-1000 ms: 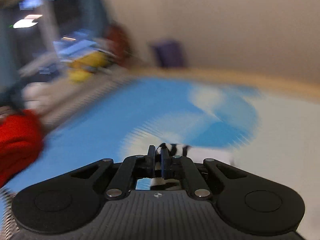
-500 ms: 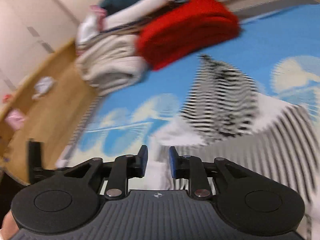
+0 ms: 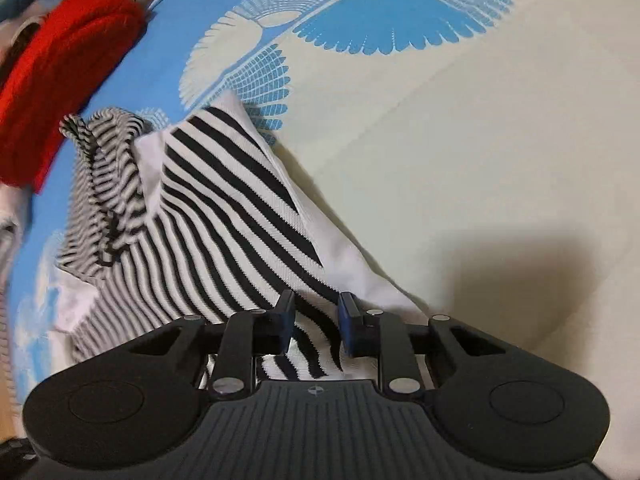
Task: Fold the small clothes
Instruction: 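Fold the held sleeve across the white body and open the right tool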
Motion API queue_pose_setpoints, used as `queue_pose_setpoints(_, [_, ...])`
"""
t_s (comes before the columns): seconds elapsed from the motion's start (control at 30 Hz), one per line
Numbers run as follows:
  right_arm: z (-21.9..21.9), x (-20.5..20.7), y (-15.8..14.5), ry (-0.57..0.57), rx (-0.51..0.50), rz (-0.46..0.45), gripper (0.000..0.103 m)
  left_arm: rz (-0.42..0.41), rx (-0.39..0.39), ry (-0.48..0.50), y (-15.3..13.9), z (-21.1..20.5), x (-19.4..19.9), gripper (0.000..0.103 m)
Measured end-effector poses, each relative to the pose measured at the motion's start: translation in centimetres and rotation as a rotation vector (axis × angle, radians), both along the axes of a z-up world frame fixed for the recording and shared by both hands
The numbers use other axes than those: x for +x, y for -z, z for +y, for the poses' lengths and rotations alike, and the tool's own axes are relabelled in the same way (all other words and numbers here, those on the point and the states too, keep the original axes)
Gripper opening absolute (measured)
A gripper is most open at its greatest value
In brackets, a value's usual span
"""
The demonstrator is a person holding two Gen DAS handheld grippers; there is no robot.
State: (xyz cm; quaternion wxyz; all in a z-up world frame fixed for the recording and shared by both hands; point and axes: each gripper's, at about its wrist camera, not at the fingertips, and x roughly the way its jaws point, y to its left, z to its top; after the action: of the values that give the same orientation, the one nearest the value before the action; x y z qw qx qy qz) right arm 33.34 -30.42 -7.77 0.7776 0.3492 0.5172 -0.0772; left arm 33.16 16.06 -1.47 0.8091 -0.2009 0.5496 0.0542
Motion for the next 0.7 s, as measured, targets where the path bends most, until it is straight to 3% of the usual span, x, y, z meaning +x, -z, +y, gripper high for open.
queue_pose_setpoints(0.13, [0.9, -0.6, -2.6, -0.100, -0.033, -0.103, 0.042, 0.036, 0.006, -0.009, 1.4, -0.6, 0.6, 0.031])
queue_pose_setpoints(0.3, [1.0, 0.1, -3.2, -0.141, -0.020, -0.103, 0.042, 0.087, 0.035, -0.019, 3.6, -1.2, 0.8, 0.031])
queue_pose_setpoints(0.5, [1.9, 0.9, -3.7, -0.199, -0.056, -0.113, 0.042, 0.075, 0.040, -0.032, 4.0, -1.1, 0.9, 0.031])
queue_pose_setpoints(0.53, [2.1, 1.0, -3.7, -0.205, -0.063, -0.114, 0.042, 0.074, 0.040, -0.031, 3.9, -1.1, 0.9, 0.026])
queue_pose_setpoints(0.6, [2.2, 0.9, -3.7, -0.212, -0.058, -0.112, 0.042, 0.060, 0.046, -0.011, 3.5, -1.2, 0.9, 0.005])
queue_pose_setpoints(0.7, [2.3, 1.0, -3.5, -0.208, -0.050, -0.100, 0.042, 0.028, 0.053, 0.031, 2.2, -1.4, 0.7, 0.002])
